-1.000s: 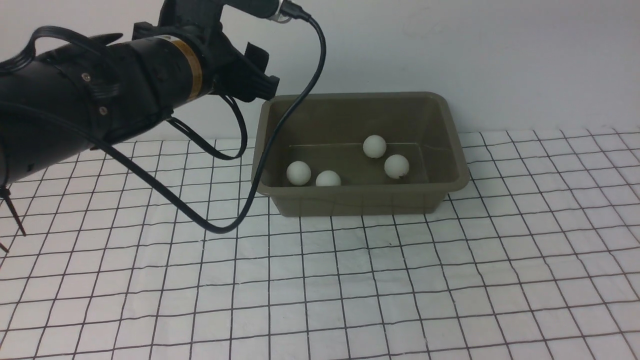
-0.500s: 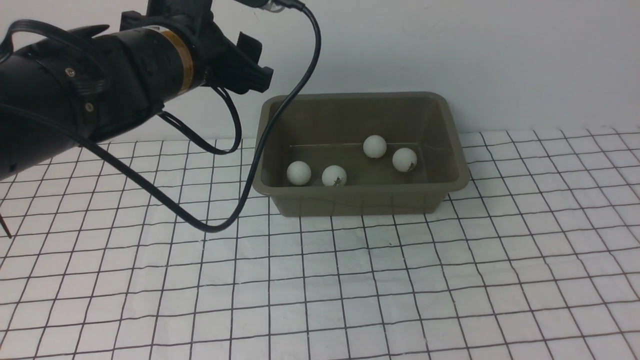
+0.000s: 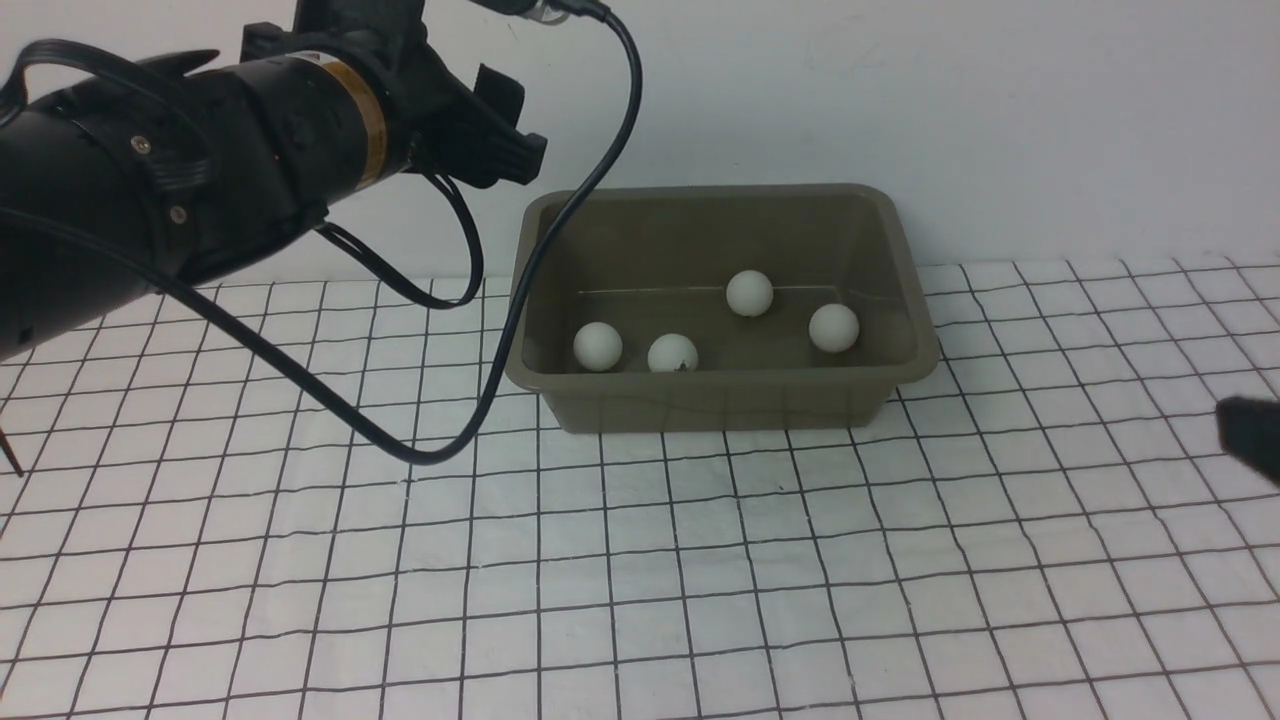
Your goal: Put the table tennis balls into the box on the white checkered tablecloth.
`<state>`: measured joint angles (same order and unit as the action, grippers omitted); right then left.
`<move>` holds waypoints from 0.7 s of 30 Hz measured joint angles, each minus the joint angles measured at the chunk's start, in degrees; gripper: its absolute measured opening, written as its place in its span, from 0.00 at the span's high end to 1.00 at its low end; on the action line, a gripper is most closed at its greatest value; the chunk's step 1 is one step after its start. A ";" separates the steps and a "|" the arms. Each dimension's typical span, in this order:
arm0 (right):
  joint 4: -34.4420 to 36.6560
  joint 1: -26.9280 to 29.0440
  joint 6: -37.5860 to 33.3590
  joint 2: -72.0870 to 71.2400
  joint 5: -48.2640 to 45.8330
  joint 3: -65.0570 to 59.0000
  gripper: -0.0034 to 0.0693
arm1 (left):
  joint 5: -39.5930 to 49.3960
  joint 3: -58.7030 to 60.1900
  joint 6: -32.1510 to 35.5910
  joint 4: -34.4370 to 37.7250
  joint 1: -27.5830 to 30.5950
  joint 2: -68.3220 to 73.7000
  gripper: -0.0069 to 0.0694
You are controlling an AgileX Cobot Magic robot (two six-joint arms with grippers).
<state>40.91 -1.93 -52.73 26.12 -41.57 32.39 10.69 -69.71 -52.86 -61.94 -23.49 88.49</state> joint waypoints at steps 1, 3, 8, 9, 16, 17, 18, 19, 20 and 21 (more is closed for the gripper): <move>0.02 0.00 0.54 -1.93 0.20 -1.05 0.27 | 0.00 0.00 0.00 0.00 0.00 0.00 0.24; 0.02 0.00 2.06 -6.21 1.06 -3.23 0.27 | 0.00 0.00 0.00 0.00 0.00 0.00 0.24; -7.40 0.00 9.18 -17.40 7.69 -9.51 0.30 | 0.00 0.00 0.00 0.00 0.00 0.00 0.24; -9.70 0.00 10.74 -18.36 8.10 -10.32 0.31 | 0.00 0.00 0.00 0.00 0.00 0.00 0.24; -23.85 0.00 22.13 -20.56 7.99 -14.00 0.38 | 0.00 0.00 0.00 0.00 0.00 0.00 0.24; -24.47 0.00 23.08 -20.55 8.07 -14.01 0.39 | -0.06 0.00 0.00 0.00 0.00 0.00 0.24; -24.89 0.00 24.63 -20.55 8.27 -14.01 0.41 | -0.06 0.00 0.00 0.00 0.00 0.00 0.24; -25.09 0.00 25.65 -20.55 8.41 -14.01 0.42 | -0.06 0.00 0.00 0.00 0.00 0.00 0.24; -25.09 0.00 26.41 -20.55 8.59 -14.01 0.43 | -0.10 0.00 0.00 0.00 0.00 0.00 0.24; -25.09 0.00 26.90 -20.55 8.65 -14.01 0.45 | -0.24 0.00 0.00 0.00 0.00 0.00 0.24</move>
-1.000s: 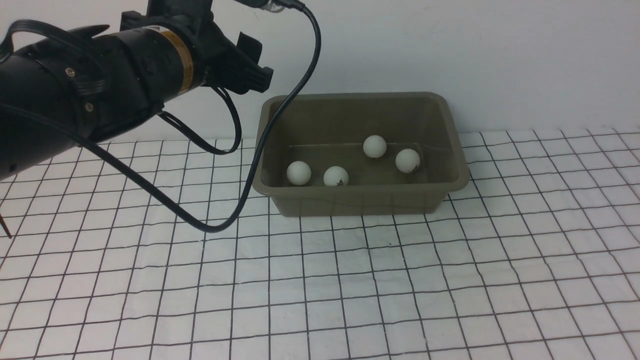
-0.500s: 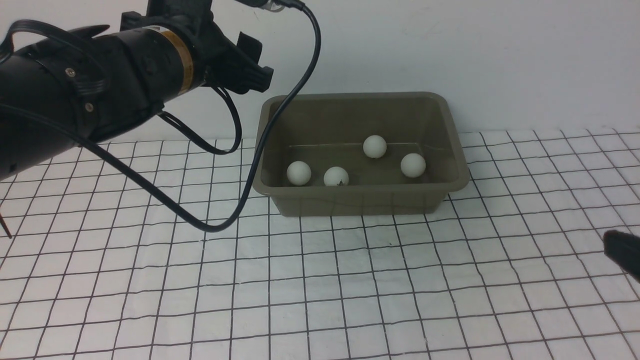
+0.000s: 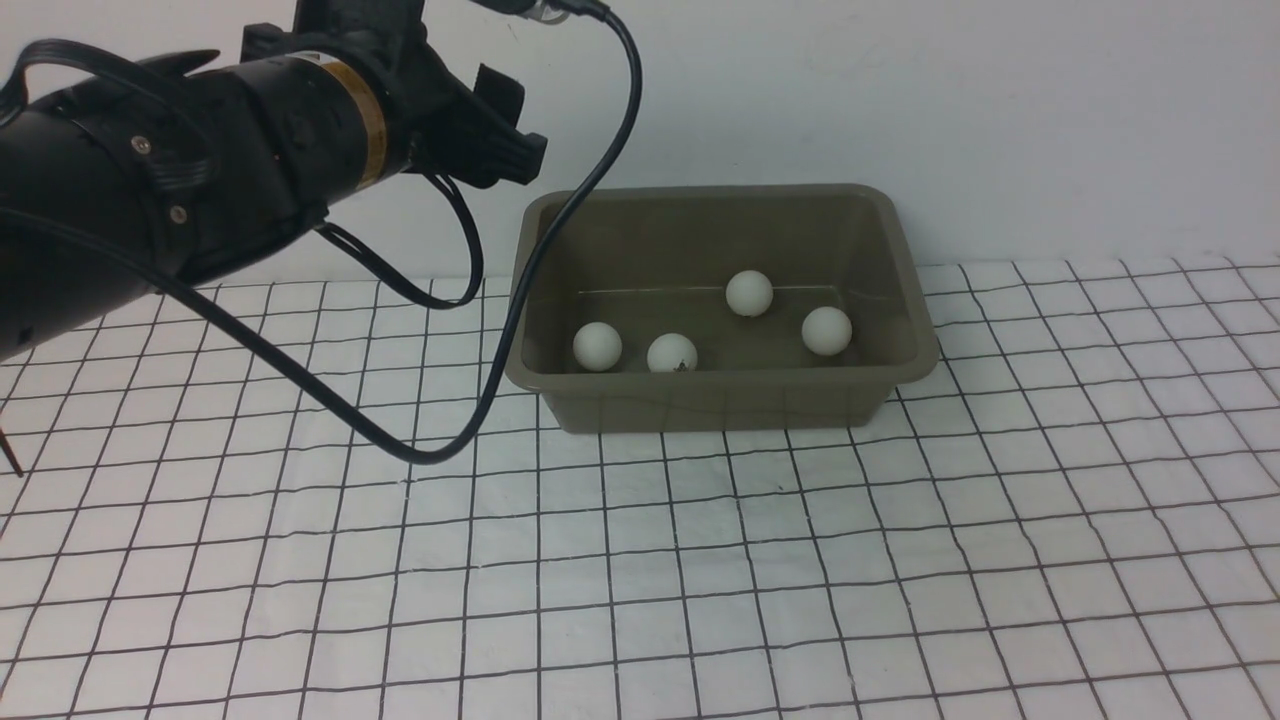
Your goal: Put the table tennis balls into the box on the white checkered tablecloth.
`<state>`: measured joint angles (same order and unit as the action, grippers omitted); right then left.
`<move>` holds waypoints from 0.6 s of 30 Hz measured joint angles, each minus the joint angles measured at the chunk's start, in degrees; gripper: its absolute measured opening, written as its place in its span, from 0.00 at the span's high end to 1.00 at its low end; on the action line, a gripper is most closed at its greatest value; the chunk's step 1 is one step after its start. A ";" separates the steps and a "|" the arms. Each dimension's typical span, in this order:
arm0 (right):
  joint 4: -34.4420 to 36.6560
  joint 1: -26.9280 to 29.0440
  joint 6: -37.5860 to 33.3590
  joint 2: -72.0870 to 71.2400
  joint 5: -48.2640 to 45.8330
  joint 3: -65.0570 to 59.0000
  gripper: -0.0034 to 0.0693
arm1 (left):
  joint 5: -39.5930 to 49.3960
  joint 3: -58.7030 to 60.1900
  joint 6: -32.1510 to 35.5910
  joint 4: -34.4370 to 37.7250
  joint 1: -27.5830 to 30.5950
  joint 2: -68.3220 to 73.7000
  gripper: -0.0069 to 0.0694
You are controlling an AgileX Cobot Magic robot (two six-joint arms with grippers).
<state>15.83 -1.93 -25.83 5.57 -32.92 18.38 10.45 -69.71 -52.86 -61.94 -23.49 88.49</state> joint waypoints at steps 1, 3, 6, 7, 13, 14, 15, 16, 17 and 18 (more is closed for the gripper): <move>0.00 0.00 0.25 0.00 0.07 0.00 0.46 | -0.07 0.00 0.00 0.00 0.00 0.00 0.24; 0.00 0.00 0.47 0.00 0.08 0.00 0.46 | -0.30 0.00 0.00 0.00 0.00 0.00 0.24; 0.00 0.00 0.63 0.00 0.08 0.00 0.48 | -1.08 0.00 0.00 0.00 0.00 0.00 0.24; 0.00 0.00 0.62 0.00 0.08 0.00 0.48 | -1.73 0.00 0.00 0.00 0.00 0.00 0.24; 0.00 0.00 0.73 0.00 0.08 0.00 0.49 | -8.30 0.00 0.00 -0.44 0.00 0.00 0.24; 0.00 0.00 0.73 0.00 0.08 0.00 0.49 | -9.68 0.00 0.00 -0.45 0.00 0.00 0.24; 0.00 0.00 0.73 0.00 0.08 0.00 0.49 | -12.01 0.00 0.00 -0.53 0.00 0.00 0.24; 0.00 0.00 0.73 0.00 0.08 0.00 0.49 | -13.83 0.00 0.00 -0.58 0.00 0.00 0.24; 0.00 0.00 0.73 0.00 0.08 0.00 0.49 | -15.20 0.00 0.00 -0.84 0.00 0.00 0.24; 0.00 0.00 0.73 0.00 0.08 0.00 0.49 | -16.95 0.00 0.00 -0.91 0.00 0.00 0.24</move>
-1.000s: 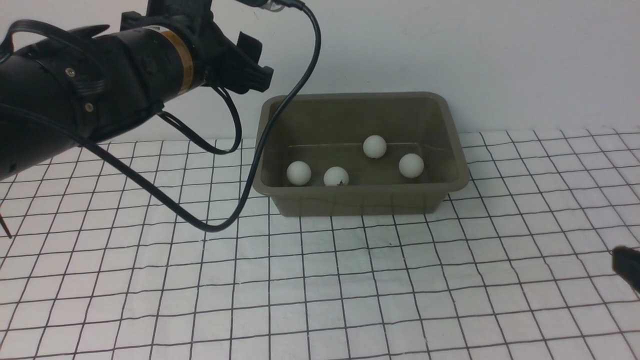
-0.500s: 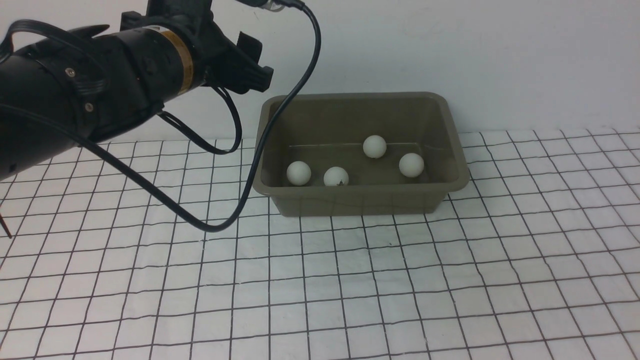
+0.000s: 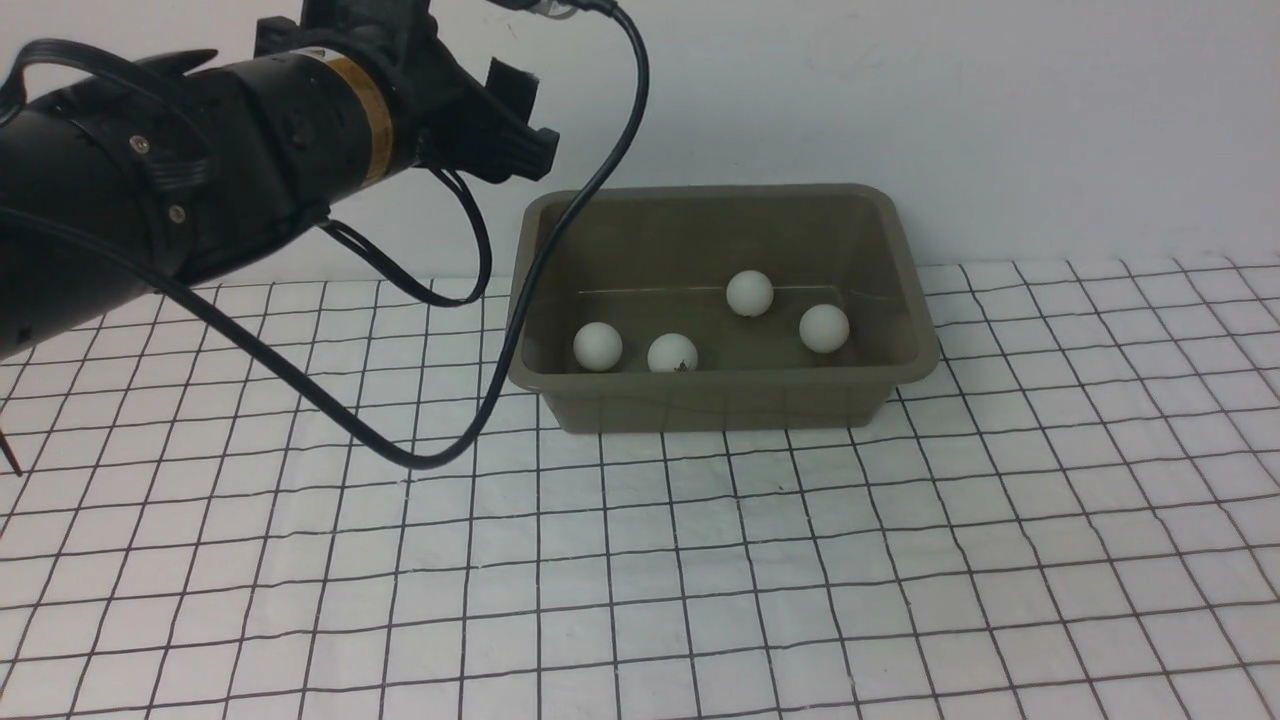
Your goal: Put the table tennis balls into the box on the white checkered tablecloth.
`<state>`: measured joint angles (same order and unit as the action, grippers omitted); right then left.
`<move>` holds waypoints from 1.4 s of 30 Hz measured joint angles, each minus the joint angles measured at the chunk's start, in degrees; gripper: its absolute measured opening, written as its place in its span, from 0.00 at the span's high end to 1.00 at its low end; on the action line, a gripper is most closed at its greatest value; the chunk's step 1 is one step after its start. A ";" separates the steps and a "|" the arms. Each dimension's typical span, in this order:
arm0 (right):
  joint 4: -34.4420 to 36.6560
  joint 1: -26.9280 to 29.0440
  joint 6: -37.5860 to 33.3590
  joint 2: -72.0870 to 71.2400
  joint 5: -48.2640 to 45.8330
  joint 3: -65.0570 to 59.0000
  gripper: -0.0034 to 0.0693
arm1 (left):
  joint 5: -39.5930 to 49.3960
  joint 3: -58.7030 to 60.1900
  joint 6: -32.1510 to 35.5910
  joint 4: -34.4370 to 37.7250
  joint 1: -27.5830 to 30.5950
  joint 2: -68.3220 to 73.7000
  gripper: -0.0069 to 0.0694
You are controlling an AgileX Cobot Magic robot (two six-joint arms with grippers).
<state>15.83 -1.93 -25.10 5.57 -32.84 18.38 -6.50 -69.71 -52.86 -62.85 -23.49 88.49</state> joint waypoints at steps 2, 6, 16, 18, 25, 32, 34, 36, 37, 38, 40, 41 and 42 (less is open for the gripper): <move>0.00 0.00 0.00 0.00 0.00 0.00 0.49 | -3.04 0.00 0.00 -0.28 0.00 0.00 0.24; 0.00 0.00 0.00 0.00 0.00 0.00 0.49 | -7.26 0.00 0.00 -0.71 0.00 0.19 0.24; 0.00 0.00 0.00 0.00 -0.05 0.00 0.49 | -10.43 0.00 0.00 -1.10 0.00 2.20 0.24; 0.00 0.00 0.00 0.00 -0.12 0.00 0.49 | -10.50 0.00 0.00 -1.22 0.00 2.66 0.24; 0.00 0.00 0.00 0.00 -0.12 0.00 0.49 | -10.50 0.00 -4.68 -1.62 0.00 2.51 0.24; 0.00 0.00 0.00 0.00 -0.15 0.00 0.49 | -10.53 0.18 -17.29 -10.27 0.00 -5.88 0.24; 0.00 0.00 0.00 0.00 -0.42 0.00 0.49 | -11.14 0.18 -22.41 -15.87 0.00 -10.23 0.24; 0.00 0.00 0.00 0.00 -0.88 0.00 0.49 | -11.86 0.18 -25.99 -20.77 0.00 -13.59 0.24; 0.00 0.00 0.00 0.00 -1.31 0.00 0.49 | -12.03 0.18 -27.74 -23.27 0.00 -15.03 0.24; 0.00 0.00 0.00 0.00 -1.32 0.00 0.49 | -12.09 0.18 -27.74 -23.77 0.00 -15.30 0.24; 0.00 0.00 0.00 0.00 -1.79 0.00 0.49 | -12.48 0.18 -30.91 -28.46 0.00 -17.68 0.24; 0.00 0.00 0.00 0.00 -1.92 0.00 0.49 | -12.74 0.18 -32.29 -30.68 0.00 -18.60 0.24; 0.00 0.00 0.00 0.00 -2.09 0.00 0.49 | -13.04 0.18 -33.56 -32.74 0.00 -19.36 0.24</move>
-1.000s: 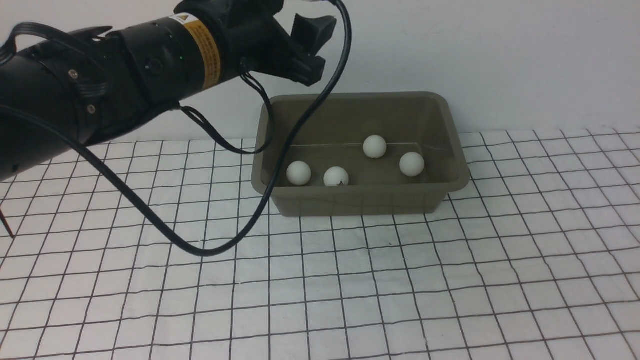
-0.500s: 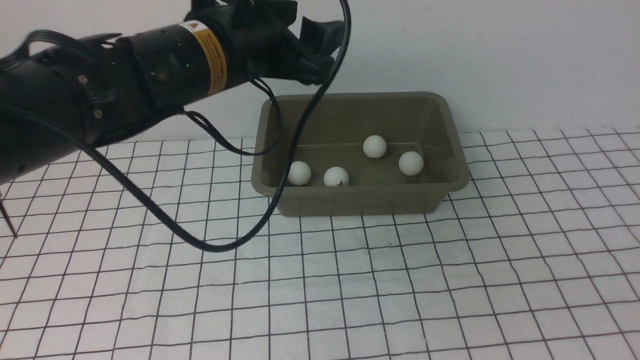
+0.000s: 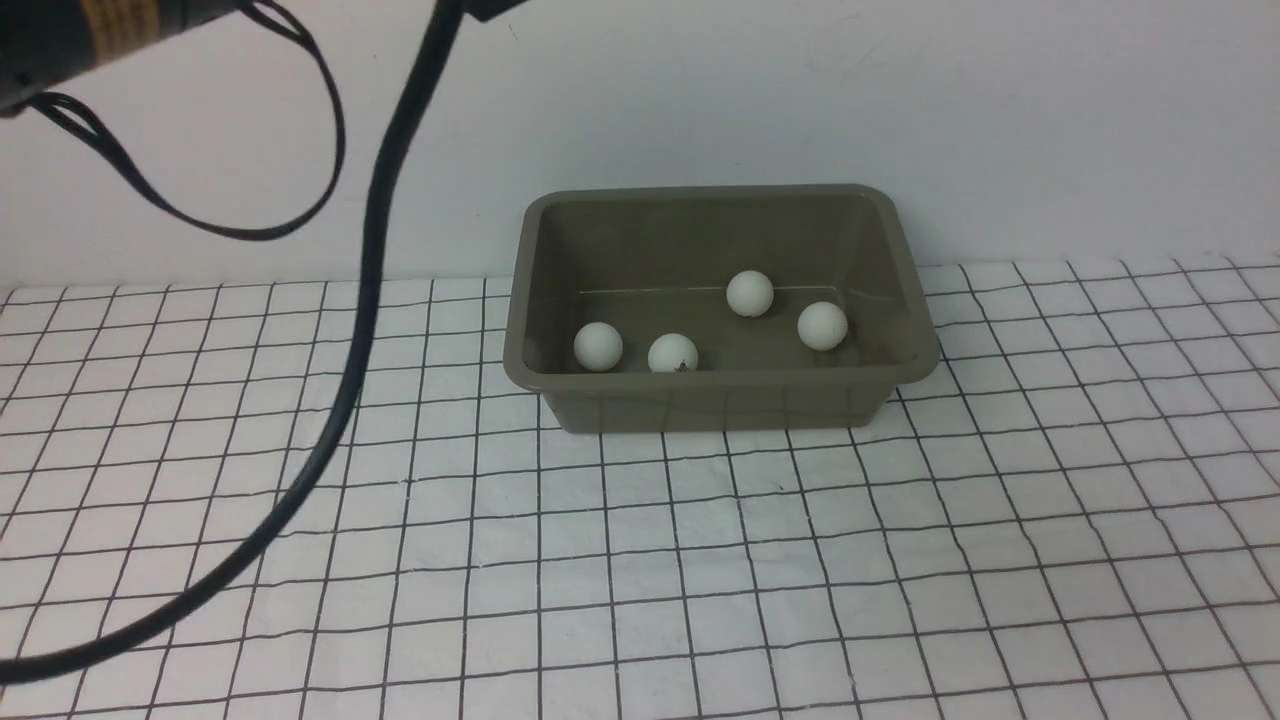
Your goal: Put the table tennis balls into the box on the white checkered tablecloth.
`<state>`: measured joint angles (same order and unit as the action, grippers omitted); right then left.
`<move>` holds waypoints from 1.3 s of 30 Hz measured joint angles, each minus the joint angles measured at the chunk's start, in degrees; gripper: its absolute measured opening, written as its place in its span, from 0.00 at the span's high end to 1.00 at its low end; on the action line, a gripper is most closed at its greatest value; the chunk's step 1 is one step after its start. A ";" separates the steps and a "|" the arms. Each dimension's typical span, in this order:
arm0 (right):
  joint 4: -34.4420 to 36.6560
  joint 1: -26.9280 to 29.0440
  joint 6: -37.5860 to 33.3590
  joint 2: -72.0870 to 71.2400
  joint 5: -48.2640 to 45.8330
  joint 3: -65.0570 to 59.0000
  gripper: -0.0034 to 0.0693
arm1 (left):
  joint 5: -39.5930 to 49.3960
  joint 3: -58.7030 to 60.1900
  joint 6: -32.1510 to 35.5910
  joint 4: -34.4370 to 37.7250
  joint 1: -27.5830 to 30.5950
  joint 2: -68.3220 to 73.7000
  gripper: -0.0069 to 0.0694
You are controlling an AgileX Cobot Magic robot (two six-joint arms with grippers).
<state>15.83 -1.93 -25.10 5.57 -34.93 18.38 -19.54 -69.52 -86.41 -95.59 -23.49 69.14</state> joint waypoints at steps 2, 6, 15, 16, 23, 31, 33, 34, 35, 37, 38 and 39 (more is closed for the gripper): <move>0.00 0.00 0.00 0.00 -0.07 0.00 0.49 | -0.26 0.00 -2.22 -3.12 0.00 -0.97 0.24; 0.00 0.00 0.00 0.00 -0.19 0.00 0.49 | 0.10 0.00 -4.03 -5.44 0.00 -2.43 0.24; 0.00 0.00 0.00 0.00 -0.43 0.00 0.49 | 3.49 0.00 -4.58 -5.70 0.00 -7.34 0.24; 0.00 0.00 0.00 0.00 -0.43 0.00 0.49 | 4.72 0.00 -4.59 -5.70 0.00 -7.38 0.24; 0.00 0.00 0.00 0.00 -0.43 0.00 0.49 | 8.20 0.00 -4.83 -5.70 0.00 -7.38 0.24; 0.00 0.00 0.00 0.00 -0.43 0.00 0.49 | 8.75 0.31 3.83 -5.64 0.00 -7.08 0.24; 0.00 0.00 0.00 0.00 -0.43 0.00 0.49 | 9.18 1.09 10.57 -4.54 0.00 -7.03 0.24; 0.00 0.00 0.00 0.00 -0.43 0.00 0.49 | 10.25 1.79 15.00 -1.51 0.00 -6.98 0.24; 0.00 0.00 0.00 0.00 -0.43 0.00 0.49 | 11.80 2.54 18.23 2.64 0.00 -6.98 0.24; 0.00 0.00 0.00 0.00 -0.43 0.00 0.49 | 15.76 4.17 26.00 12.66 0.00 -6.98 0.24; 0.00 0.00 0.00 0.00 -0.43 0.00 0.49 | 17.69 5.32 29.66 18.69 0.00 -6.98 0.24; 0.00 0.00 0.00 0.00 -0.43 0.00 0.49 | 19.92 6.54 34.53 23.63 0.00 -6.96 0.24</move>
<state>15.83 -1.93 -25.10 5.57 -35.36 18.38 0.38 -62.99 -51.88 -71.97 -23.49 62.18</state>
